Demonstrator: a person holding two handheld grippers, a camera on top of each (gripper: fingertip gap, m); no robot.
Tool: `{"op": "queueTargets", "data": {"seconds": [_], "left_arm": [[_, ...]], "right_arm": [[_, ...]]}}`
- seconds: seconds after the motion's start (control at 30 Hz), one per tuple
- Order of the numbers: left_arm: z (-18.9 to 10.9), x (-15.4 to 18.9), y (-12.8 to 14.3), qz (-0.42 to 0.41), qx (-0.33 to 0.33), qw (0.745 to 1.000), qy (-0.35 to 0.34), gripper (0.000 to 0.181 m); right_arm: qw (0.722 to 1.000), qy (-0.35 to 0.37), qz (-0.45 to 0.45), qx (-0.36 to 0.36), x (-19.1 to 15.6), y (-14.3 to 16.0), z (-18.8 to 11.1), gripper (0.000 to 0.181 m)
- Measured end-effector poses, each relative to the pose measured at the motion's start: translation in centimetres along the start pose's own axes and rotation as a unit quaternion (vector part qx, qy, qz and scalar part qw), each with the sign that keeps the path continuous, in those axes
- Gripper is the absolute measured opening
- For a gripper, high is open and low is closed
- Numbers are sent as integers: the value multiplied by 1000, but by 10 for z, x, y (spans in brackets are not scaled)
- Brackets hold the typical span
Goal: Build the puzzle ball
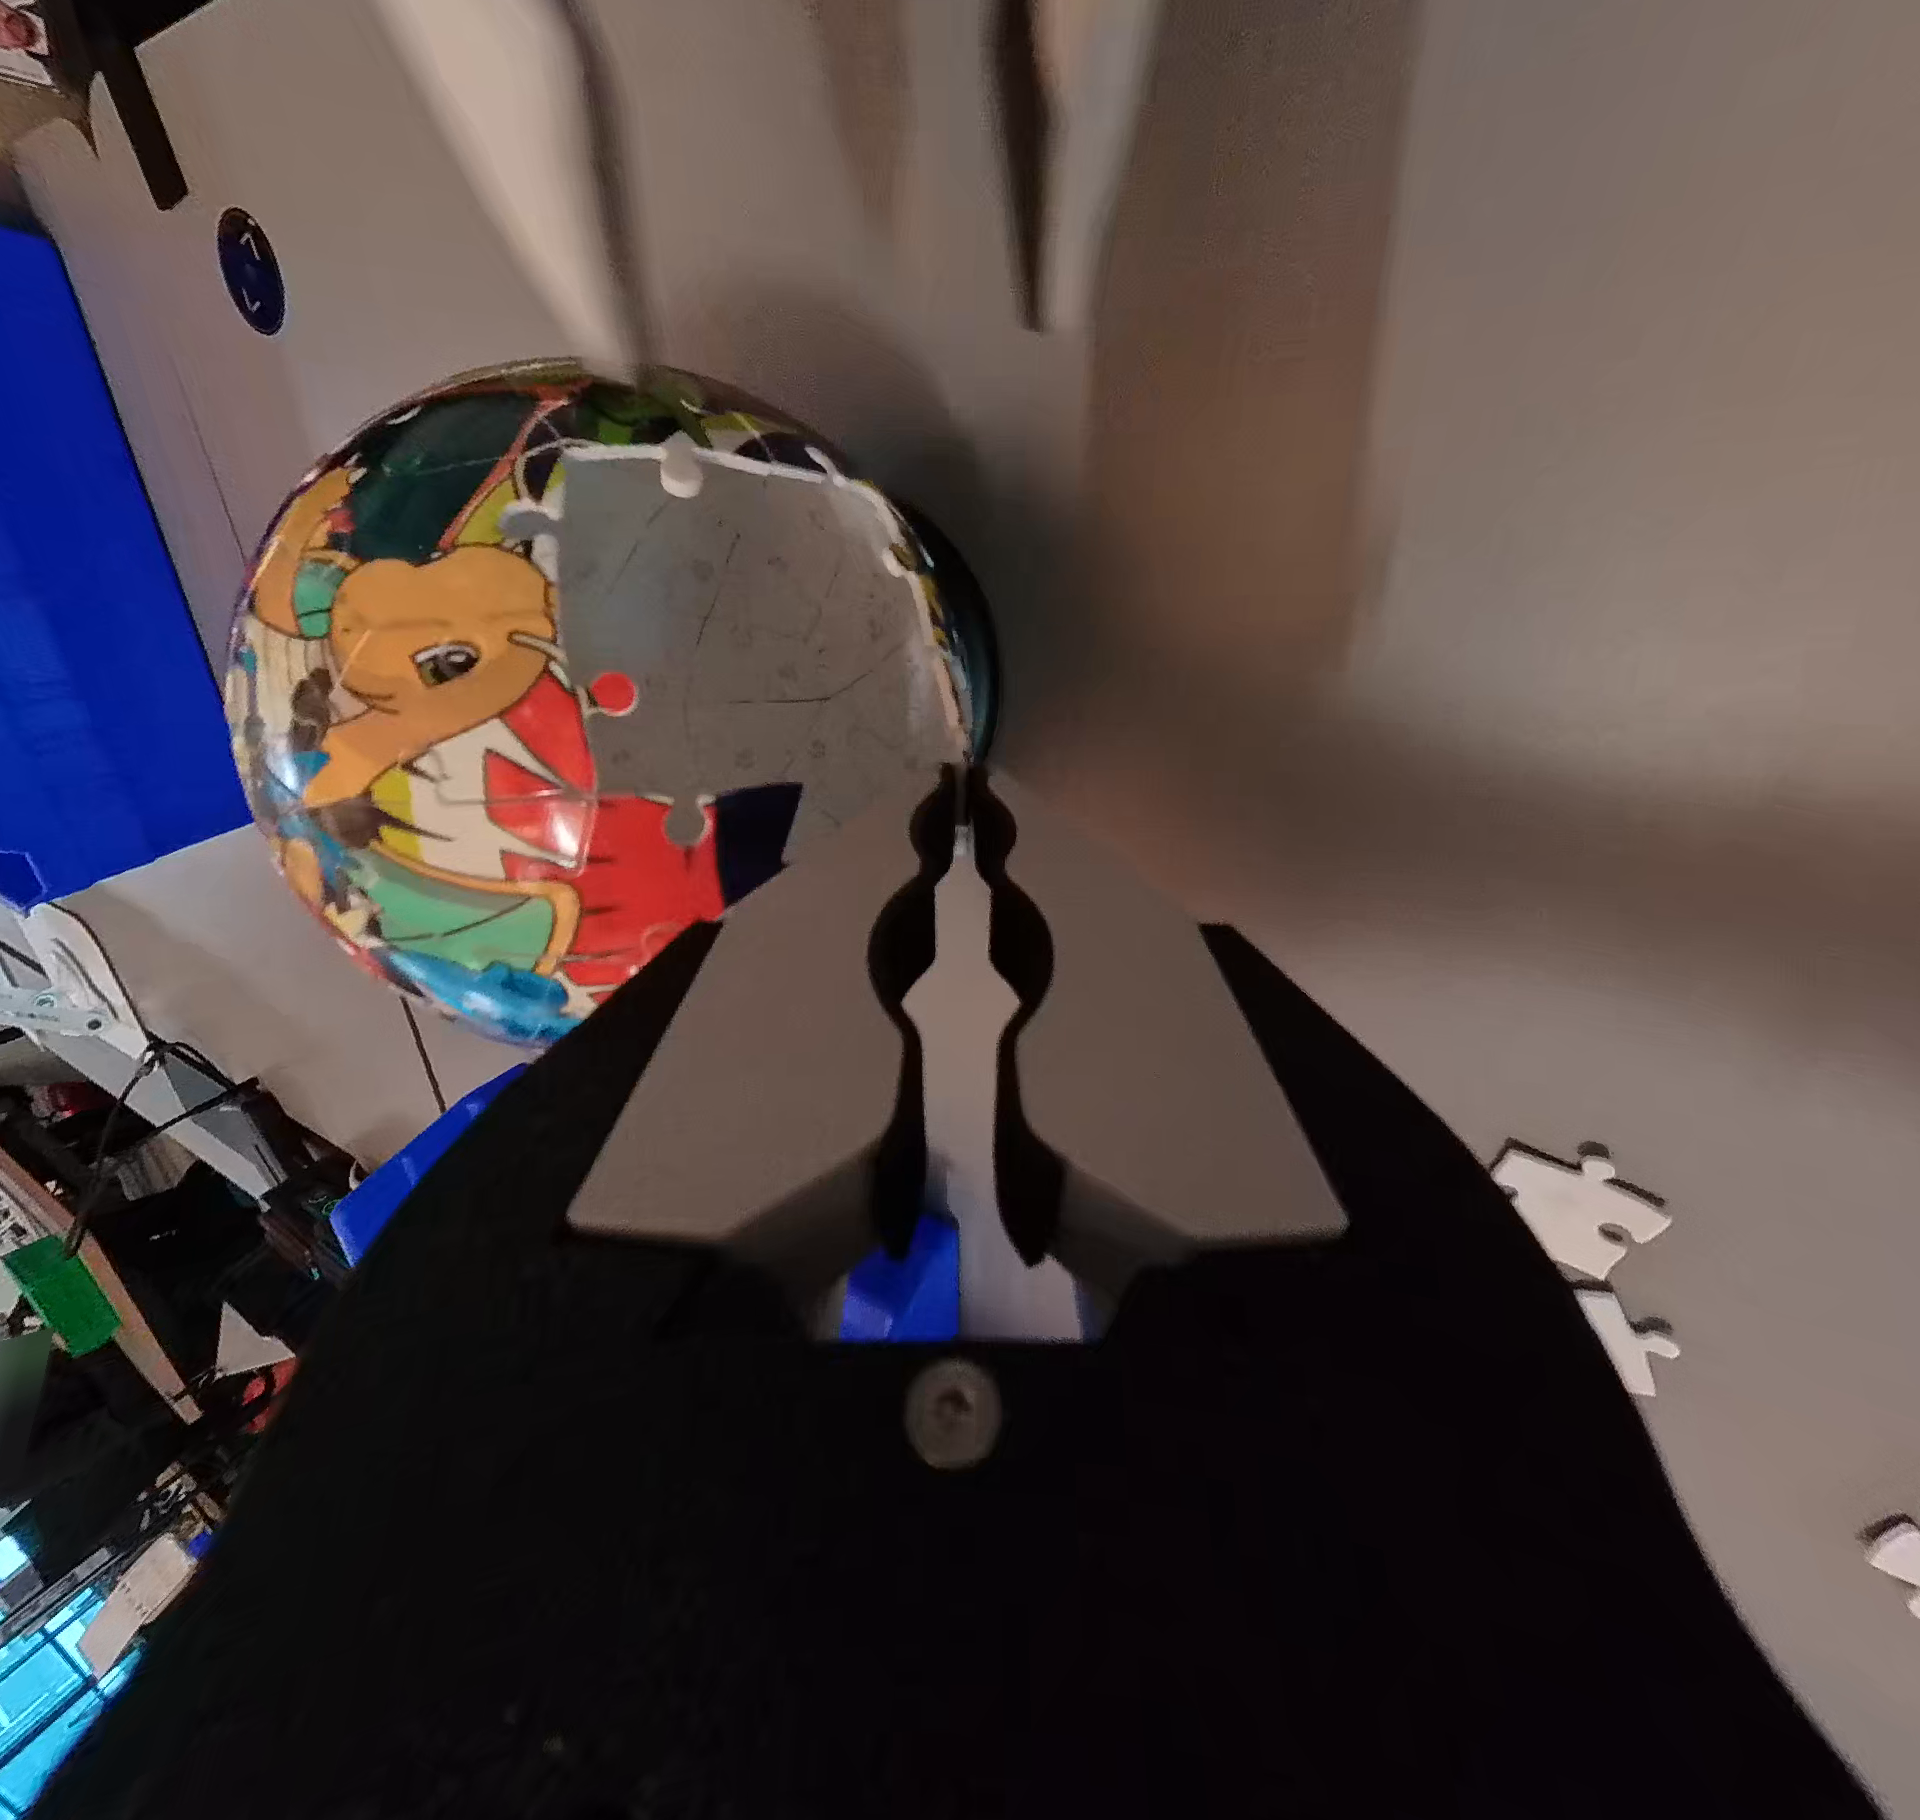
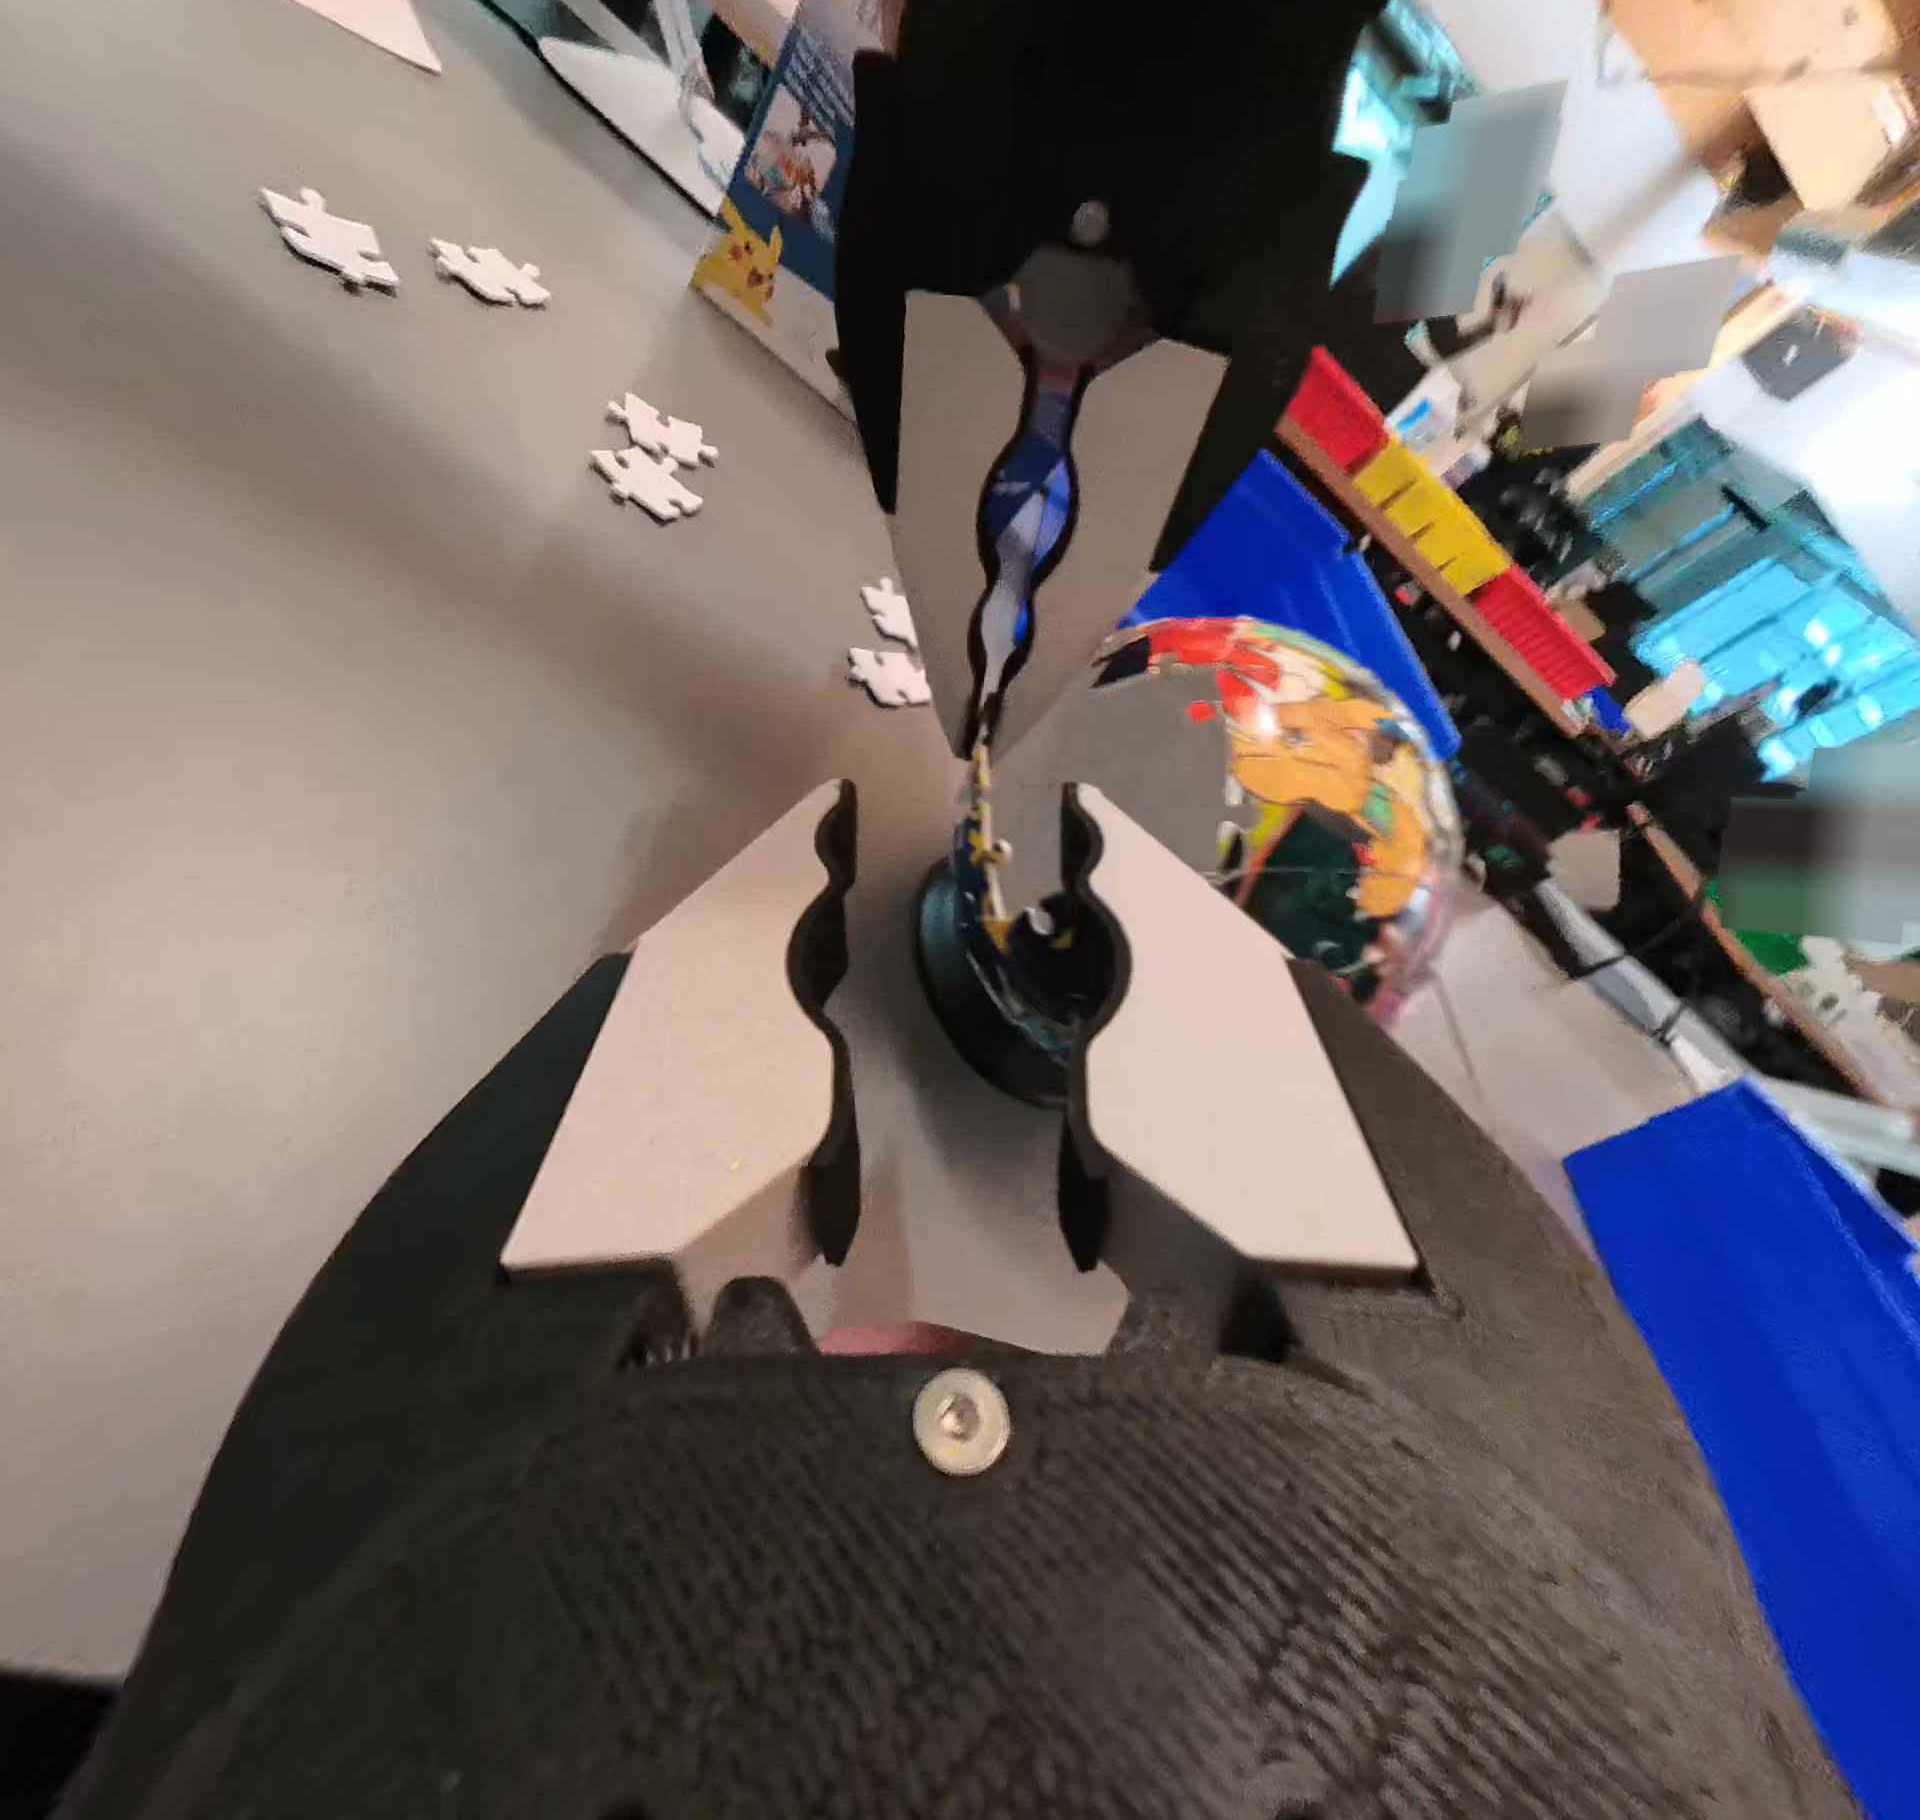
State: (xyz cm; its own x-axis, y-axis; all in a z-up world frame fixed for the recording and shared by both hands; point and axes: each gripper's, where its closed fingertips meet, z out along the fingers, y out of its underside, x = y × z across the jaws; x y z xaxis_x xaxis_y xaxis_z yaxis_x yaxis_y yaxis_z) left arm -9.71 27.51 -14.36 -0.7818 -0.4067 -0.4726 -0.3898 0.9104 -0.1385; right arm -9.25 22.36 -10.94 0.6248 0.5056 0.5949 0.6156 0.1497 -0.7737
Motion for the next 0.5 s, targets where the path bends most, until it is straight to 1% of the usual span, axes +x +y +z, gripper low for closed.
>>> {"op": "queueTargets", "data": {"seconds": [0.07,0.17,0.27,0.3,0.37,0.5], "left_arm": [[0,0,0,3,-1,1000,5,0],[0,0,-2,8,2,1000,9,0],[0,0,-3,13,-1,1000,15,0],[0,0,-3,15,-1,1000,18,0],[0,2,-3,17,-2,999,27,0],[0,2,-3,23,-7,999,34,0]], "right_arm": [[999,30,-10,5,20,8,-12,48],[999,49,-10,-3,42,25,-18,65],[998,44,-16,-29,46,45,-11,83],[999,34,-17,-26,42,48,-7,87],[999,29,-29,-13,41,49,-1,92],[996,53,-76,7,49,43,5,91]]}}
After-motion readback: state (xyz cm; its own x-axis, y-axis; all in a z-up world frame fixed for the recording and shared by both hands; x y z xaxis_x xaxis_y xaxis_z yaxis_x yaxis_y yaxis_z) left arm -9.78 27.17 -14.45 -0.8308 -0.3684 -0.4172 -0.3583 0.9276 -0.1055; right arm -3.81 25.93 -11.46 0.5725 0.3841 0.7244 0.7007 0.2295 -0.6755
